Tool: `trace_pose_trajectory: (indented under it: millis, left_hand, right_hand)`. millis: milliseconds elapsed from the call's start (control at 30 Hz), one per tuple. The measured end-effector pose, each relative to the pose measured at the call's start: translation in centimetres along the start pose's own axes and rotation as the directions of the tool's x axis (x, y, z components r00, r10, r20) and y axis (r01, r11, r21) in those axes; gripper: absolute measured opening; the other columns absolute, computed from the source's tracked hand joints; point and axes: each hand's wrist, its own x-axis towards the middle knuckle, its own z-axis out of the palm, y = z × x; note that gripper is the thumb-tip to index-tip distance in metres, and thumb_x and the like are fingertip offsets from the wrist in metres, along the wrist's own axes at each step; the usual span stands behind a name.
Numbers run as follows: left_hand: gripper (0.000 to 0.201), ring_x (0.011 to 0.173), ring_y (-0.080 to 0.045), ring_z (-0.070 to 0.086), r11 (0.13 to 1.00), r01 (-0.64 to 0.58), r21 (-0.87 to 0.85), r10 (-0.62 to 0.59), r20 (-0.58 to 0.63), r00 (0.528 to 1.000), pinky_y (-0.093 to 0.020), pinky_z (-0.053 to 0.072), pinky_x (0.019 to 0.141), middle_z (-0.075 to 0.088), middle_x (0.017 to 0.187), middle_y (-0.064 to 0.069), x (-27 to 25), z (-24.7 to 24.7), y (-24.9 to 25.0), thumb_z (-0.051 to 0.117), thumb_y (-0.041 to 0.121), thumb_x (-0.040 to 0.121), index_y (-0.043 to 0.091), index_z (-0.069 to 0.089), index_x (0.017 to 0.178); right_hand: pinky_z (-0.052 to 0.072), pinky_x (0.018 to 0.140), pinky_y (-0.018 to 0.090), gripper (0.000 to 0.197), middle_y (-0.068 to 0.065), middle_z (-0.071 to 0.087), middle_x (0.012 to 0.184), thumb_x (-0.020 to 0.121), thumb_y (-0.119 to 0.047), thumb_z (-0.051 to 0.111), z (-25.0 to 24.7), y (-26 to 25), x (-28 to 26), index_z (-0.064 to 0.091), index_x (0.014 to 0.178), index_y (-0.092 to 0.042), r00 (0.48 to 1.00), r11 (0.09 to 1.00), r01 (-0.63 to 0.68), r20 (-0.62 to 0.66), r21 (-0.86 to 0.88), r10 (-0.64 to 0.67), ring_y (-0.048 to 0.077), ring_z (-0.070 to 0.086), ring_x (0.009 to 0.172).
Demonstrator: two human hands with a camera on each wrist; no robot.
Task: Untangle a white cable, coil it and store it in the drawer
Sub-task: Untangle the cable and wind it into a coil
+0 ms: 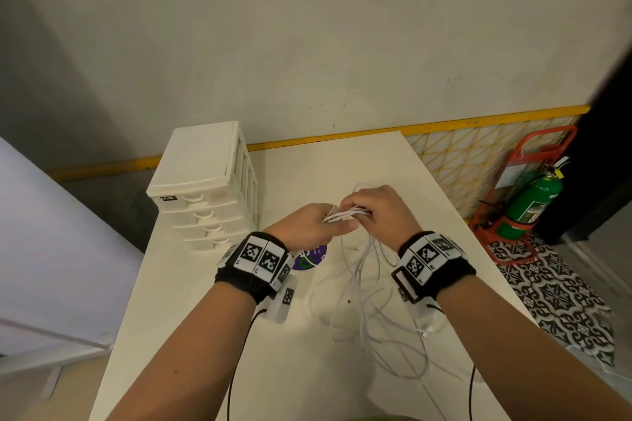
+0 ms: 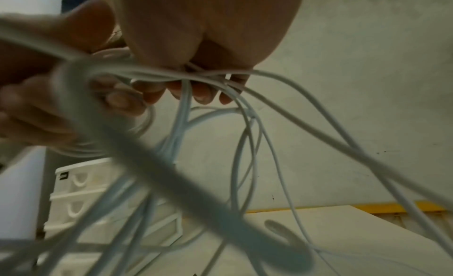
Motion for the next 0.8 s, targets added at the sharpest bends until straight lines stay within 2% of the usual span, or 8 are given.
trace_pose_trajectory:
  millis: [67,167,267,333,400,533,667,800]
  left_hand:
    - [0.033,0.037,-0.007,0.03,0.999,0.029,-0.017,-0.028,0.03,0.999,-0.019,0.027,0.039,0.039,0.051,0.001,-0.1,0.4,0.3,0.052,0.038,0.095,0.01,0.05,0.078]
    - [0.039,0.039,-0.009,0.025,0.978,0.053,-0.2,-0.04,0.066,0.997,-0.021,0.02,0.038,0.034,0.05,0.002,-0.3,1.0,0.6,0.045,0.04,0.098,0.012,0.051,0.07]
    - [0.042,0.041,-0.009,0.02,0.952,0.014,-0.305,0.001,0.051,0.999,-0.02,0.016,0.038,0.028,0.054,-0.001,-0.7,1.3,1.4,0.04,0.043,0.098,0.015,0.046,0.067]
    - [0.042,0.04,-0.009,0.018,0.919,-0.009,-0.393,0.026,0.037,0.999,-0.019,0.013,0.038,0.028,0.052,0.002,-0.8,1.1,1.7,0.039,0.044,0.098,0.016,0.045,0.067]
    - [0.043,0.04,-0.009,0.016,0.874,-0.063,-0.483,0.081,0.017,0.997,-0.02,0.012,0.039,0.027,0.05,0.005,-0.9,0.6,1.8,0.039,0.044,0.098,0.019,0.045,0.064]
    - [0.045,0.038,-0.007,0.017,0.755,-0.174,-0.632,0.185,-0.048,0.981,-0.021,0.013,0.037,0.027,0.047,0.008,-1.0,-0.7,2.0,0.038,0.045,0.096,0.024,0.049,0.057]
    - [0.044,0.034,-0.003,0.019,0.638,-0.279,-0.718,0.261,-0.14,0.955,-0.013,0.02,0.035,0.029,0.045,0.011,-0.9,-2.1,2.4,0.03,0.039,0.1,0.02,0.045,0.063]
    - [0.046,0.034,-0.003,0.018,0.631,-0.307,-0.712,0.231,-0.205,0.951,-0.013,0.017,0.036,0.028,0.044,0.011,-0.9,-2.7,2.5,0.027,0.039,0.101,0.021,0.043,0.062]
  right_hand:
    - [0.044,0.077,0.036,0.019,-0.007,0.064,0.069,0.078,-0.012,0.063,-0.6,0.0,0.4,0.064,0.096,-0.018,0.998,0.997,-0.069,-0.004,0.022,0.069,0.019,0.063,0.07]
    - [0.05,0.078,0.034,0.024,-0.018,0.063,0.067,0.077,-0.001,0.061,-1.1,0.2,0.8,0.062,0.095,-0.016,0.992,0.986,-0.12,0.037,0.115,0.117,0.012,0.07,0.079]
    - [0.049,0.074,0.034,0.015,-0.002,0.072,0.074,0.079,-0.021,0.056,-1.0,0.8,0.8,0.066,0.089,-0.015,0.991,0.989,-0.127,0.056,0.079,0.123,0.019,0.067,0.071]
    - [0.037,0.065,0.028,0.033,0.001,0.066,0.067,0.08,-0.039,0.051,-0.5,1.4,0.3,0.067,0.087,-0.012,0.991,0.992,-0.12,0.061,0.025,0.119,0.02,0.059,0.063]
    - [0.033,0.065,0.026,0.029,0.004,0.064,0.067,0.081,-0.037,0.06,0.4,2.0,-0.3,0.067,0.089,-0.01,0.989,0.991,-0.133,0.069,0.0,0.133,0.023,0.058,0.064]
    - [0.044,0.076,0.033,0.033,0.005,0.068,0.083,0.078,-0.043,0.065,2.1,3.1,-1.7,0.064,0.098,-0.017,0.954,0.963,-0.269,0.145,0.023,0.263,0.027,0.062,0.082]
    - [0.041,0.09,0.03,0.051,0.002,0.062,0.112,0.077,-0.045,0.068,2.9,3.4,-2.4,0.053,0.121,-0.024,0.903,0.926,-0.373,0.252,0.059,0.348,0.022,0.055,0.105]
    - [0.032,0.1,0.024,0.071,0.0,0.045,0.137,0.076,-0.042,0.071,3.1,4.0,-3.1,0.037,0.136,-0.024,0.879,0.883,-0.449,0.248,0.139,0.408,0.018,0.042,0.126]
